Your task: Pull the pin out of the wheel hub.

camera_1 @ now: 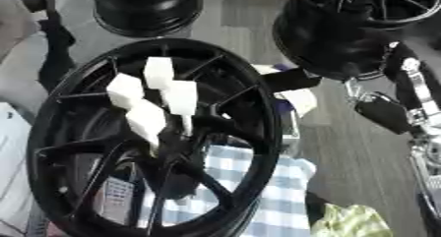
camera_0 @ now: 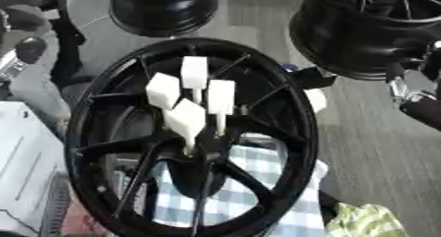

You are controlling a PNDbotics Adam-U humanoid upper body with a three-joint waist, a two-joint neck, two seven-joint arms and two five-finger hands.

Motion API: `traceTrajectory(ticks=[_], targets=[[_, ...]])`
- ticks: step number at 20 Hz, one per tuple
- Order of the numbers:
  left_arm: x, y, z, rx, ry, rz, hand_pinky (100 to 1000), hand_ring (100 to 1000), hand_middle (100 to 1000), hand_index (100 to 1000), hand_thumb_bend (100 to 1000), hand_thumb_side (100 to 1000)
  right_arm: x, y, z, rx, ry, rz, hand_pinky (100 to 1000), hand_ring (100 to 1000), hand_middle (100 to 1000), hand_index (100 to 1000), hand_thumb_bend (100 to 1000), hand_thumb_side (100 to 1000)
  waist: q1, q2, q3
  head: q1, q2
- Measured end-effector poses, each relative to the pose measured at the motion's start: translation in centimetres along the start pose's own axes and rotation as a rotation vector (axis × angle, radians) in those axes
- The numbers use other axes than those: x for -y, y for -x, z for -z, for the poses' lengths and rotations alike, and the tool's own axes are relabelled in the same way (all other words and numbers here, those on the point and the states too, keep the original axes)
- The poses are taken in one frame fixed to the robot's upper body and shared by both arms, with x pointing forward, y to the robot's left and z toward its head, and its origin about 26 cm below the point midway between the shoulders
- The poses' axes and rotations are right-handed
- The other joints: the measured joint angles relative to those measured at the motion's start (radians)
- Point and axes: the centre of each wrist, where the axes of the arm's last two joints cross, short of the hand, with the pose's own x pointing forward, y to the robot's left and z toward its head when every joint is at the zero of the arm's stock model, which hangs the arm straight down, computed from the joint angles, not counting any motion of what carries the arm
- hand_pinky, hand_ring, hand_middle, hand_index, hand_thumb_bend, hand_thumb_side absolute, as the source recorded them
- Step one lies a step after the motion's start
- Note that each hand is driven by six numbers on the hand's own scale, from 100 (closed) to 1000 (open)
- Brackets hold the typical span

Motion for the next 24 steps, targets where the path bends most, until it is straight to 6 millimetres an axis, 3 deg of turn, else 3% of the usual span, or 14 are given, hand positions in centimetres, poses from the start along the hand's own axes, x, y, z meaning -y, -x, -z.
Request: traceTrajectory(ticks=[7, 11, 15, 16, 17, 24], targets=[[-2.2, -0.8, 4.1, 0.128, 0.29, 0.223, 790, 765, 789, 860, 721, 562, -0.2, 0.2, -0.2, -0.005, -0.025, 0.001, 751, 795, 769, 923, 153, 275, 0.012, -0.009, -0.029, 0.014, 0.0], [-3.1, -1.2, 5.4, 0.185, 0.448, 0.296, 795, 771, 785, 864, 732, 525, -0.4, 0.2, -0.2, -0.003, -0.041, 0.007, 752, 795, 768, 923, 154, 275, 0.013, -0.009, -0.042, 0.025, 0.0], [-2.6, -0.8, 6.3, 0.227, 0.567, 0.319, 788, 762, 768, 849, 707, 462, -0.5, 0.2, -0.2, -0.001, -0.051, 0.01, 751, 794, 768, 923, 155, 275, 0.016, -0.009, -0.047, 0.032, 0.0], [-2.4, -0.6, 6.5, 0.231, 0.594, 0.321, 786, 761, 764, 846, 711, 452, -0.5, 0.2, -0.3, -0.002, -0.053, 0.01, 751, 794, 767, 922, 100, 282, 0.016, -0.009, -0.047, 0.032, 0.0], [-2.1, -0.3, 6.7, 0.234, 0.619, 0.319, 786, 761, 764, 846, 709, 443, -0.5, 0.2, -0.3, -0.003, -0.053, 0.011, 750, 794, 767, 922, 100, 283, 0.016, -0.01, -0.047, 0.032, 0.0], [-0.3, 1.1, 7.9, 0.237, 0.756, 0.296, 785, 757, 756, 840, 698, 424, -0.5, 0.4, -0.4, -0.011, -0.054, 0.013, 751, 797, 770, 922, 100, 285, 0.015, -0.011, -0.048, 0.033, 0.0]])
